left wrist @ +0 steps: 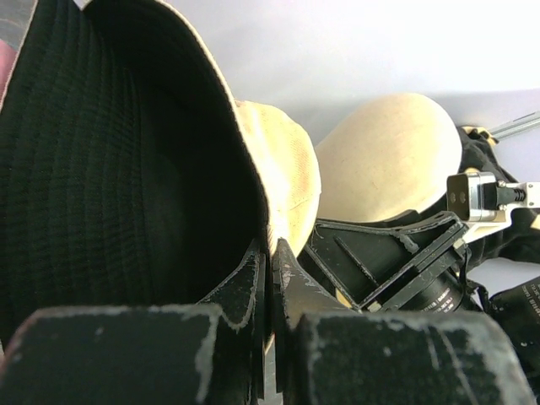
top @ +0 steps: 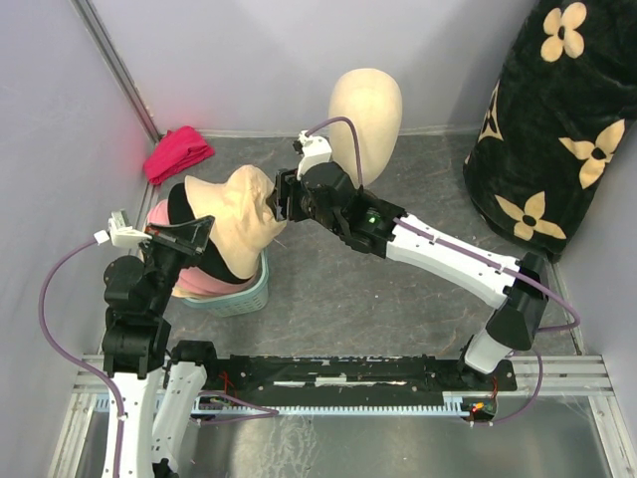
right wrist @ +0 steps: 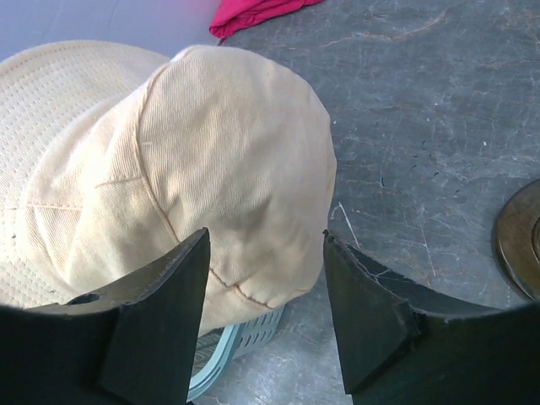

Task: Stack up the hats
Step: Pick up the hat from the bin.

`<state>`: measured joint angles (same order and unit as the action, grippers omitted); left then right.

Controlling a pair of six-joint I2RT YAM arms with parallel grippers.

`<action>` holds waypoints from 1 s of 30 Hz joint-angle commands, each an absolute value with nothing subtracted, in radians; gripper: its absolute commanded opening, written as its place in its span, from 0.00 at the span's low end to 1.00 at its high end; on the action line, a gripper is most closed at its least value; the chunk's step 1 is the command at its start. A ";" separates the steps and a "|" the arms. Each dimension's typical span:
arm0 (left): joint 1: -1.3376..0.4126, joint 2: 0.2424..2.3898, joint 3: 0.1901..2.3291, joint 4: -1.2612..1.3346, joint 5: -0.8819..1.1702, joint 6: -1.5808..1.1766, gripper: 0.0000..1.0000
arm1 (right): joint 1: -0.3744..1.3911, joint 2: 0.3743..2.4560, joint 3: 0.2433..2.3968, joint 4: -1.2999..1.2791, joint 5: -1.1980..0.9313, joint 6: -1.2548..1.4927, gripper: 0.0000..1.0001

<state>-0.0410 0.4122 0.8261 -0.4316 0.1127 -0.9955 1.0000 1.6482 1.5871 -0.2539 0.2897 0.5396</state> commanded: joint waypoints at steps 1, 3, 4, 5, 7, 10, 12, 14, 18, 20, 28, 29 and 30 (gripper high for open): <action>-0.039 0.392 0.886 -0.394 0.093 -0.943 0.03 | 0.997 1.636 1.565 -0.193 0.310 0.571 0.64; -0.040 0.393 0.891 -0.405 0.088 -0.935 0.03 | 0.998 1.629 1.541 -0.185 0.320 0.582 0.64; -0.038 0.392 0.893 -0.408 0.086 -0.934 0.03 | 0.999 1.624 1.526 -0.176 0.324 0.588 0.64; -0.038 0.393 0.893 -0.411 0.085 -0.931 0.03 | 0.998 1.621 1.511 -0.167 0.325 0.594 0.64; -0.039 0.392 0.893 -0.417 0.084 -0.928 0.03 | 0.997 1.617 1.480 -0.152 0.325 0.610 0.64; -0.038 0.391 0.894 -0.422 0.087 -0.926 0.03 | 0.998 1.602 1.434 -0.120 0.334 0.633 0.62; -0.039 0.391 0.895 -0.423 0.089 -0.926 0.03 | 0.997 1.593 1.414 -0.100 0.339 0.644 0.61; -0.039 0.392 0.894 -0.425 0.093 -0.927 0.03 | 0.992 1.587 1.392 -0.068 0.327 0.666 0.59; -0.039 0.393 0.894 -0.429 0.099 -0.927 0.03 | 0.971 1.574 1.336 0.007 0.290 0.731 0.56; -0.038 0.394 0.894 -0.430 0.100 -0.927 0.03 | 0.965 1.564 1.309 0.041 0.280 0.749 0.52; -0.039 0.401 0.899 -0.430 0.107 -0.924 0.03 | 0.956 1.568 1.286 0.097 0.254 0.789 0.30; -0.039 0.401 0.898 -0.430 0.109 -0.924 0.03 | 0.957 1.564 1.281 0.103 0.257 0.789 0.28; -0.039 0.401 0.896 -0.431 0.109 -0.924 0.03 | 0.956 1.560 1.279 0.107 0.261 0.788 0.26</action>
<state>-0.0414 0.4068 0.8429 -0.4854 0.1112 -0.9630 0.9665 1.6032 1.2934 0.0315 0.2539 0.7708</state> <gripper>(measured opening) 0.053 0.296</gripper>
